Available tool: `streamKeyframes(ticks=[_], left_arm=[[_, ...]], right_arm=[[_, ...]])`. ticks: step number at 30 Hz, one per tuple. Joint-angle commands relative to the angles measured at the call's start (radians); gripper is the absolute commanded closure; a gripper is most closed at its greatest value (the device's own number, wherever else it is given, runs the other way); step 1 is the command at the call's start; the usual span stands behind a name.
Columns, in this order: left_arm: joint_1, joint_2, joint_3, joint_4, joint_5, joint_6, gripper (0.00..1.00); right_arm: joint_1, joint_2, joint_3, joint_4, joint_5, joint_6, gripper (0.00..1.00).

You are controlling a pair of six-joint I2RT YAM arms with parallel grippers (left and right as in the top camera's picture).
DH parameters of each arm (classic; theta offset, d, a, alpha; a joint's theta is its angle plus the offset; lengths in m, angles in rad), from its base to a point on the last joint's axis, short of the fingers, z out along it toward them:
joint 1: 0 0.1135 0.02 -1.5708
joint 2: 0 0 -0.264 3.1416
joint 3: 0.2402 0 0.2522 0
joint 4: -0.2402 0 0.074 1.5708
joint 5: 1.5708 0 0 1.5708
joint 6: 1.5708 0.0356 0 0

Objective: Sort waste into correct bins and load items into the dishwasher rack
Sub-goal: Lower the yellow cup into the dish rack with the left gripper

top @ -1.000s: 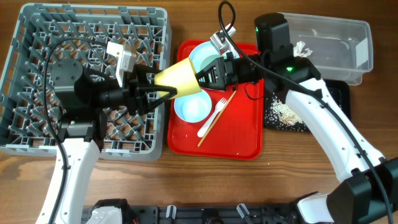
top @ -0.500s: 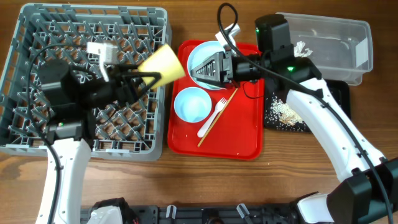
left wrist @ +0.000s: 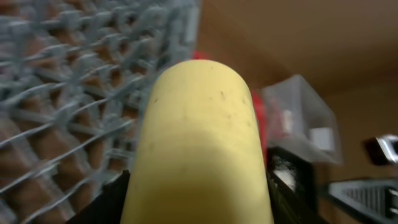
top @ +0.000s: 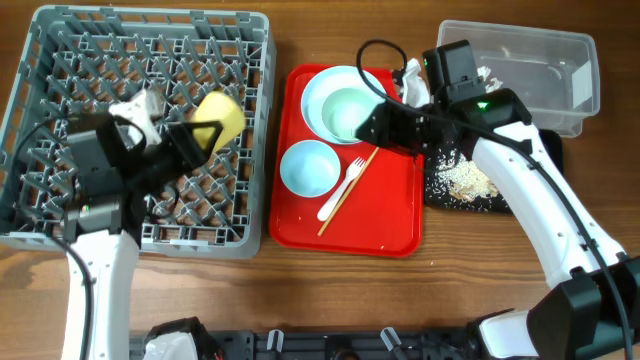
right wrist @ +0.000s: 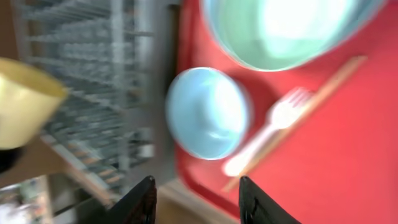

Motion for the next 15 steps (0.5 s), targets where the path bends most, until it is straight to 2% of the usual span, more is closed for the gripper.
streamKeyframes(ticks=[1, 2, 4, 9, 15], left_arm=[[0.005, -0.092, 0.071, -0.115, -0.275, 0.027, 0.78], [0.005, -0.103, 0.092, -0.167, -0.320, 0.026, 0.84], [0.005, -0.111, 0.141, -0.273, -0.396, 0.024, 0.89], [0.010, -0.097, 0.237, -0.468, -0.441, 0.024, 0.90], [0.050, -0.055, 0.245, -0.555, -0.479, 0.024, 0.92]], right_arm=[[-0.006, -0.048, 0.011, -0.041, 0.175, -0.092, 0.57], [-0.011, -0.056, 0.011, -0.057, 0.193, -0.093, 0.57], [-0.025, -0.069, 0.011, -0.080, 0.206, -0.100, 0.57], [-0.057, -0.094, 0.011, -0.119, 0.206, -0.124, 0.57], [-0.083, -0.105, 0.012, -0.157, 0.286, -0.181, 0.57]])
